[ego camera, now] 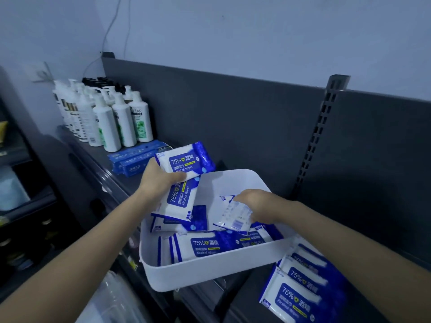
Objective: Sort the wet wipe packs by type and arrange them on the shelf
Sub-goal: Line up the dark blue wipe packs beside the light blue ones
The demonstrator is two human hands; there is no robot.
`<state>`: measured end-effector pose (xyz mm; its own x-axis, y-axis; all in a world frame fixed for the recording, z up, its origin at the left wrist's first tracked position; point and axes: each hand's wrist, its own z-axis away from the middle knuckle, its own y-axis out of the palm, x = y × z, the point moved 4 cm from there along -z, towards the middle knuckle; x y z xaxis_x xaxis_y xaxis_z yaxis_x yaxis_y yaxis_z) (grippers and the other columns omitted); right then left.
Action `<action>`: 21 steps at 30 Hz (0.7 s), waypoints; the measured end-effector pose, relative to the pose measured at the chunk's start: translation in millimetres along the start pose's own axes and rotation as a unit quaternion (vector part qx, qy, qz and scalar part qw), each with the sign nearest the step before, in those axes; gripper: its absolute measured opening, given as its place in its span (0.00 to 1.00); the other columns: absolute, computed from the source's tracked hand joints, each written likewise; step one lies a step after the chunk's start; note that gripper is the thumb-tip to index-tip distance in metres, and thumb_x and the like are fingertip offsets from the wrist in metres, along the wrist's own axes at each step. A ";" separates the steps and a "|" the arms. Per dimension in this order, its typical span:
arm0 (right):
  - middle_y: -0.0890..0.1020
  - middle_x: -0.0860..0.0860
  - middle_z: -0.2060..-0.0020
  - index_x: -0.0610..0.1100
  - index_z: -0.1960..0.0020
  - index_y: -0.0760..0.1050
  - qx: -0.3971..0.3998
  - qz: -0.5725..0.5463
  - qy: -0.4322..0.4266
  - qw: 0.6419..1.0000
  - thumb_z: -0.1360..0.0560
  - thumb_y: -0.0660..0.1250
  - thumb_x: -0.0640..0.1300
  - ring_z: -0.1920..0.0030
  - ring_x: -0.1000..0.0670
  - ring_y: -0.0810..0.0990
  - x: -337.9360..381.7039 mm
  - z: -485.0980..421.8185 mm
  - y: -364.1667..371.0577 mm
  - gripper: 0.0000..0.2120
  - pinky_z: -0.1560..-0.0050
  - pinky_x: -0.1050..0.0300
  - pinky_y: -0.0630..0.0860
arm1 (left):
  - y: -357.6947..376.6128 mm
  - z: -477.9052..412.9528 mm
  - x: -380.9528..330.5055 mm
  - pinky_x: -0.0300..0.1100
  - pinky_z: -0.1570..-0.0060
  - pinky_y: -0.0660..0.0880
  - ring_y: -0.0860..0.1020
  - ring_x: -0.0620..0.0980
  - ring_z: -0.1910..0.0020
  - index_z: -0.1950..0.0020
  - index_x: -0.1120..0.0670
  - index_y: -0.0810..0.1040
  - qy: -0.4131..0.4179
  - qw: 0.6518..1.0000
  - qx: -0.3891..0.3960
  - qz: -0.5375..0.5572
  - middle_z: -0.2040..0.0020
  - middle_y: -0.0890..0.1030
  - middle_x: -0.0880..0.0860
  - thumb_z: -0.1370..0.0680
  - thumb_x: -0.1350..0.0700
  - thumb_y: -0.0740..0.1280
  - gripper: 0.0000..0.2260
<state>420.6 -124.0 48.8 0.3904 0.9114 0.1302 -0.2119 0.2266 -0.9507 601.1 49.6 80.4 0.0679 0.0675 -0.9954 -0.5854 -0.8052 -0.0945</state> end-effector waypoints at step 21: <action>0.85 0.42 0.59 0.39 0.48 0.76 0.048 -0.642 0.232 0.730 0.30 0.73 0.34 0.55 0.43 0.83 24.0 -39.3 9.6 0.12 0.48 0.45 0.79 | -20.1 7.1 14.3 0.48 0.61 0.81 0.85 0.52 0.58 0.40 0.56 0.74 0.032 0.973 -0.160 0.163 0.51 0.84 0.54 0.31 0.63 0.75 0.21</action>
<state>463.1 -113.4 31.7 0.5795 -0.2814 0.7648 0.5410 0.8347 -0.1028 608.0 71.0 67.9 -0.0238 -0.2514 -0.9676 -0.3036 -0.9203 0.2465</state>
